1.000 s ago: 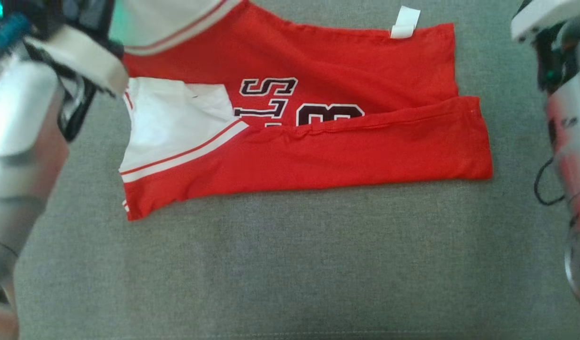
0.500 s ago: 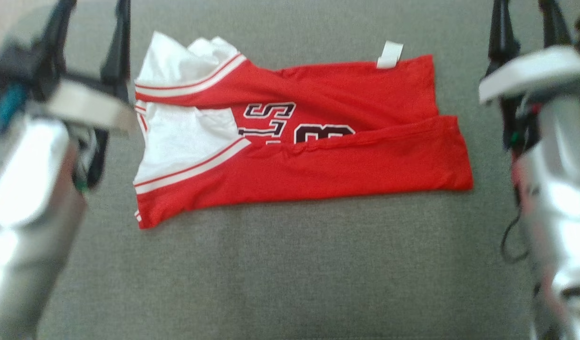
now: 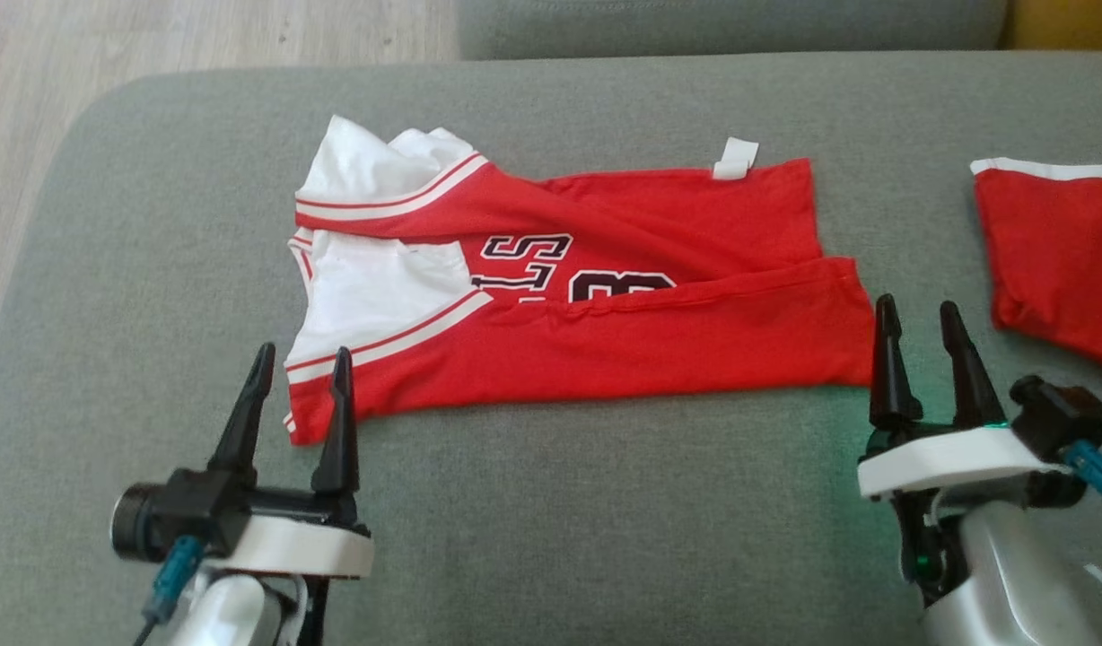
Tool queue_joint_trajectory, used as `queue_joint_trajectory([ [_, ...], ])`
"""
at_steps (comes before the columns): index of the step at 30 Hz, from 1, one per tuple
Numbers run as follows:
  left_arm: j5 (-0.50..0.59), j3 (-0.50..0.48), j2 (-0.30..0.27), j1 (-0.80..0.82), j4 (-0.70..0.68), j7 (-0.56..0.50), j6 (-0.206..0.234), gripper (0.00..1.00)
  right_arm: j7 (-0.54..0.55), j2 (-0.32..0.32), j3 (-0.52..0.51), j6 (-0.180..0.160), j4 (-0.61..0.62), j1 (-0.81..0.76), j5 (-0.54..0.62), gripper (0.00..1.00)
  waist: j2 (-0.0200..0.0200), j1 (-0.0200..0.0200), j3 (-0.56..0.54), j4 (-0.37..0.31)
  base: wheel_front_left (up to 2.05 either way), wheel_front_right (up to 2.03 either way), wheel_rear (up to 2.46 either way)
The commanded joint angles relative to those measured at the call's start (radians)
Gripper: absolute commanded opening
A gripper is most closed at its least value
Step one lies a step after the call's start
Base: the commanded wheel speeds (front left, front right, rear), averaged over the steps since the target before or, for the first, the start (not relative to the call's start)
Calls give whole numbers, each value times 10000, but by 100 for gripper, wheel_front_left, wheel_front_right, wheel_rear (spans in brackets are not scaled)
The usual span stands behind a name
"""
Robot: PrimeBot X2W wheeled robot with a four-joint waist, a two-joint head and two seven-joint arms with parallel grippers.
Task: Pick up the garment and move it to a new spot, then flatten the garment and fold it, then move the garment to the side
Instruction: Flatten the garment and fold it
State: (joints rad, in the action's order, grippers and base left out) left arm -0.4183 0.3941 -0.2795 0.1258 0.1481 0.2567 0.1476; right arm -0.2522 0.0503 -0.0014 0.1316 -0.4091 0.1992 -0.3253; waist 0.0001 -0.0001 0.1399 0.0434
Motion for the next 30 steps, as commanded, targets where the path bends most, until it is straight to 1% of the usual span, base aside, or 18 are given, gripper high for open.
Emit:
queue_joint_trajectory([
  [1, 212, -574, -28, 545, -468, 51, -135, 100, -94, 2, 237, -9, 508, 462, 108, 100, -1, 1, 160, 94, 0, 0, 0],
  [4, 480, -639, 143, 732, -487, 51, -417, 100, 14, 1, 128, -9, 513, 780, 495, 100, -1, 1, 437, 245, 0, 0, 0],
  [5, 480, -639, 143, 732, -487, 51, -417, 100, 14, 1, 128, -9, 513, 780, 495, 100, -1, 1, 437, 245, 0, 0, 0],
  [7, 629, -681, 241, 936, -472, 51, -591, 100, 377, 1, -22, -9, 404, 1180, 870, 100, -1, 1, 670, 352, 0, 0, 0],
  [10, 808, -719, 394, 1205, -400, 51, -839, 100, 1223, 0, -443, -9, 28, 2043, 1485, 100, -1, 1, 1047, 522, 0, 0, 0],
  [16, 1030, -851, 800, 1675, -164, 51, -1275, 100, 3203, 0, -1858, -9, -1578, 4261, 2813, 100, -1, 1, 1834, 1052, 0, 0, 0],
  [19, 1141, -951, 1024, 1887, -44, 51, -1481, 100, 3808, 0, -2535, -9, -2439, 5171, 3619, 100, -1, 1, 2137, 1360, 0, 0, 0],
  [21, 1228, -1008, 1172, 1994, 22, 51, -1606, 100, 3981, 46, -2819, -9, -2929, 5626, 4140, 100, -1, 1, 2284, 1542, 0, 0, 0],
  [25, 1392, -1149, 1407, 2159, 140, 51, -1838, 100, 4266, 400, -3261, -9, -3909, 6191, 4986, 100, -1, 1, 2479, 1837, 0, 0, 0],
  [30, 1558, -1377, 1608, 2294, 198, 51, -2025, 100, 4160, 662, -3461, -9, -4797, 6704, 5697, 100, -1, 1, 2600, 1967, 0, 0, 0],
])
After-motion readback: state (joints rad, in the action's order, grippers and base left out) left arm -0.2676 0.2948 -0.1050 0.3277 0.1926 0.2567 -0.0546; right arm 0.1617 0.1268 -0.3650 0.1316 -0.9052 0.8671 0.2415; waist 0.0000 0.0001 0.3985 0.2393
